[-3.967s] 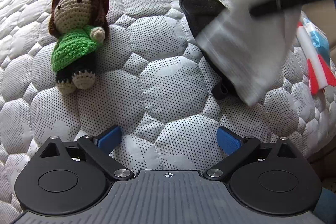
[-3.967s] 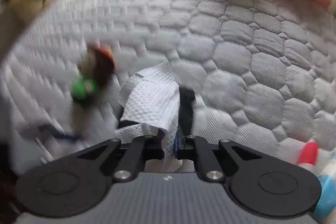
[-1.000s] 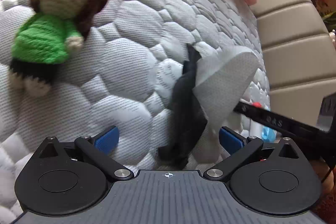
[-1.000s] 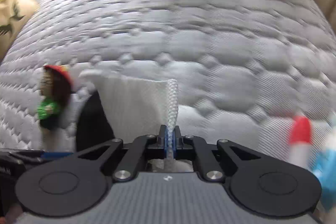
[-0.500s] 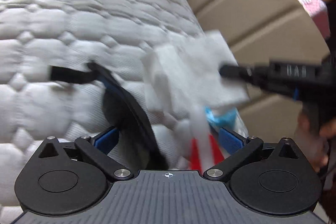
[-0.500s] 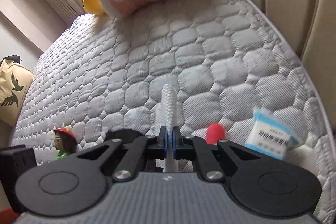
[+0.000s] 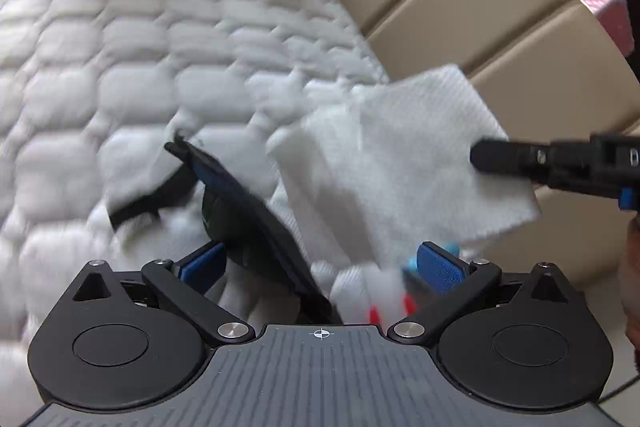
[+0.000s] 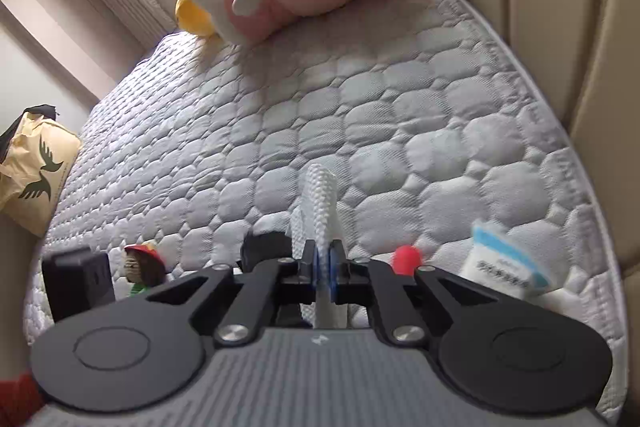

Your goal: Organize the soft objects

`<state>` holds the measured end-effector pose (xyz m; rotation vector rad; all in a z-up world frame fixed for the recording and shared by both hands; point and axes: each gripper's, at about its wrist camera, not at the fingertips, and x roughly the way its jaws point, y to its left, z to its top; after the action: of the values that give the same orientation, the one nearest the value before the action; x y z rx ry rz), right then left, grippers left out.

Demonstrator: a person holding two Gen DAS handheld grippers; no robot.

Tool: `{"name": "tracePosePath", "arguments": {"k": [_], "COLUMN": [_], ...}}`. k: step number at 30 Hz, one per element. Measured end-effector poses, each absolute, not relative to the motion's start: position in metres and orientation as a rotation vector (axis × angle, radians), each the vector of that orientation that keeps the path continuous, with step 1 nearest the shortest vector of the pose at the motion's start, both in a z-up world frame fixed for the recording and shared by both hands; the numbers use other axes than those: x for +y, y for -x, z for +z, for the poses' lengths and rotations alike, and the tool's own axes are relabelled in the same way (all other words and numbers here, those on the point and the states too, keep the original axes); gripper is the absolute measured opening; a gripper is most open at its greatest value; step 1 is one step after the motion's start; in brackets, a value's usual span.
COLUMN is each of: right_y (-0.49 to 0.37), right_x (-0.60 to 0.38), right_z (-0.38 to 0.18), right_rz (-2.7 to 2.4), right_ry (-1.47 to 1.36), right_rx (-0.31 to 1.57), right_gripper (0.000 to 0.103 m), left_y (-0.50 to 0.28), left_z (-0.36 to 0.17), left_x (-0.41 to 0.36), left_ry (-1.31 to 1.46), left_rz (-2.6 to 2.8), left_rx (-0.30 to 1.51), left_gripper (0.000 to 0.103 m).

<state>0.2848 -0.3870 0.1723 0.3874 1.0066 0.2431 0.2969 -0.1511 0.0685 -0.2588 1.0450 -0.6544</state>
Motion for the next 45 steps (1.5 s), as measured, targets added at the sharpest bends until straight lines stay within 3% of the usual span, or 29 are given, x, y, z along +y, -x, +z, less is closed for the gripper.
{"name": "tracePosePath", "arguments": {"k": [8, 12, 16, 24, 28, 31, 34, 36, 38, 40, 41, 45], "right_y": [-0.286, -0.295, -0.322, -0.348, -0.360, -0.377, -0.386, -0.385, -0.379, -0.370, -0.364, -0.346], "right_x": [-0.412, -0.402, -0.387, -0.390, -0.404, -0.408, -0.401, -0.394, -0.384, -0.371, -0.362, -0.338], "right_z": [0.175, 0.175, 0.149, 0.100, 0.085, 0.073, 0.063, 0.064, 0.067, 0.072, 0.075, 0.088], "right_rz": [0.227, 0.335, 0.395, 0.147, 0.174, 0.240, 0.296, 0.317, 0.367, 0.406, 0.409, 0.325], "right_ry": [-0.389, -0.443, -0.468, 0.011, -0.057, -0.211, -0.267, -0.281, -0.330, -0.344, -0.312, -0.081], "right_rx": [0.989, 0.977, 1.017, 1.143, 1.169, 1.208, 1.257, 1.264, 1.287, 1.301, 1.297, 1.225], "right_gripper": [0.007, 0.007, 0.010, 0.011, 0.023, 0.024, 0.048, 0.046, 0.030, 0.025, 0.014, 0.008], "left_y": [-0.310, -0.285, -0.280, -0.294, -0.310, -0.323, -0.329, -0.329, -0.325, -0.320, -0.317, -0.307], "left_z": [0.058, 0.050, 0.035, 0.022, 0.015, 0.011, 0.012, 0.012, 0.012, 0.015, 0.017, 0.023], "left_x": [-0.239, -0.230, -0.192, -0.142, -0.146, -0.149, -0.144, -0.136, -0.124, -0.111, -0.104, -0.078], "left_ry": [0.195, 0.149, 0.299, 0.479, 0.572, 0.619, 0.645, 0.671, 0.686, 0.687, 0.686, 0.664], "left_rz": [-0.904, -0.838, -0.708, -0.520, -0.542, -0.572, -0.569, -0.559, -0.538, -0.519, -0.509, -0.447], "left_rx": [1.114, 1.150, 1.251, 1.290, 1.290, 1.286, 1.278, 1.270, 1.270, 1.268, 1.266, 1.276], "left_gripper": [0.103, 0.103, 0.103, 0.103, 0.103, 0.103, 0.103, 0.103, 0.103, 0.103, 0.103, 0.103]}}
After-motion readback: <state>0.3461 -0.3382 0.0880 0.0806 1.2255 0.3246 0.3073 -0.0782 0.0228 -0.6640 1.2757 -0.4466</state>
